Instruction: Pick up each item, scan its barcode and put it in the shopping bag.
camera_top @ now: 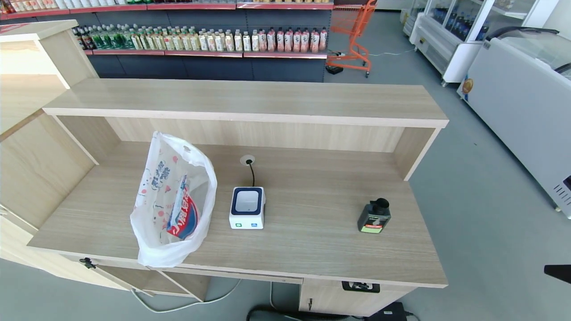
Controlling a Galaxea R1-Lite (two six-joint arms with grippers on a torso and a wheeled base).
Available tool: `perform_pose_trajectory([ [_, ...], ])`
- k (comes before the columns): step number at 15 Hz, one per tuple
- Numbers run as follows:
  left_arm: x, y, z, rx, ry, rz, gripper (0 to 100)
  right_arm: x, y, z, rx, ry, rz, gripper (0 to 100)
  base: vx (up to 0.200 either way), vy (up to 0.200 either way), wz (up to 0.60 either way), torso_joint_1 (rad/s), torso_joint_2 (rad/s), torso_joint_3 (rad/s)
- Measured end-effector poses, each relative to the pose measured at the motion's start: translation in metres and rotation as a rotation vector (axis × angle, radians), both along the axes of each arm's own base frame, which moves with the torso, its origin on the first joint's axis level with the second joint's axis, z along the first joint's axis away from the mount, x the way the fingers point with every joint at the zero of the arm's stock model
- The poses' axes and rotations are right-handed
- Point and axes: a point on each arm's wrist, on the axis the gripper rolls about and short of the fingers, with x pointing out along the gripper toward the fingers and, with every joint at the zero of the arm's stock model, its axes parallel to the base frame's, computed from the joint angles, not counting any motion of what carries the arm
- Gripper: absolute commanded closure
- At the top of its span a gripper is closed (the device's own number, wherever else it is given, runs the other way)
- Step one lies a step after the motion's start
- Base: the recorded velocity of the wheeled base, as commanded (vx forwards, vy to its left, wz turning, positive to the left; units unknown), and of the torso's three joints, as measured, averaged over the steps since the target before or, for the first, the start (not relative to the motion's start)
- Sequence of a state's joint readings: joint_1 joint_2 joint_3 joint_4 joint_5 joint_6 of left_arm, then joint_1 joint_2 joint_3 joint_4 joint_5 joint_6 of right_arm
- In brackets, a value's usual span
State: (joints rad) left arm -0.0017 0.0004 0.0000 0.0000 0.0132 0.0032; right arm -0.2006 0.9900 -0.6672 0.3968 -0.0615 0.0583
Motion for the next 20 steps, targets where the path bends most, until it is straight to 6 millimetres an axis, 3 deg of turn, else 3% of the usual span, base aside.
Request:
perform_pose_trajectory([
  [3,0.000,0.000,0.000,0.000,0.000,0.000,0,0.062,-0.011,0.005,-0.381,0.068,0.238,0,0.000,0.000,0.00,0.000,0.00,0.000],
  [5,0.000,0.000,0.000,0.000,0.000,0.000,0,0.095,-0.016,-0.006,-0.525,0.132,0.382,0,0.000,0.000,0.00,0.000,0.00,0.000],
  [10,0.000,0.000,0.000,0.000,0.000,0.000,0,0.139,-0.013,-0.048,-0.488,0.213,0.738,0,0.000,0.000,0.00,0.000,0.00,0.000],
  [16,0.000,0.000,0.000,0.000,0.000,0.000,0,0.196,0.014,-0.076,-0.431,0.079,0.938,0,0.000,0.000,0.00,0.000,0.00,0.000],
  [20,0.000,0.000,0.000,0.000,0.000,0.000,0,0.221,0.026,-0.089,-0.386,0.045,1.023,0,0.000,0.000,0.00,0.000,0.00,0.000],
])
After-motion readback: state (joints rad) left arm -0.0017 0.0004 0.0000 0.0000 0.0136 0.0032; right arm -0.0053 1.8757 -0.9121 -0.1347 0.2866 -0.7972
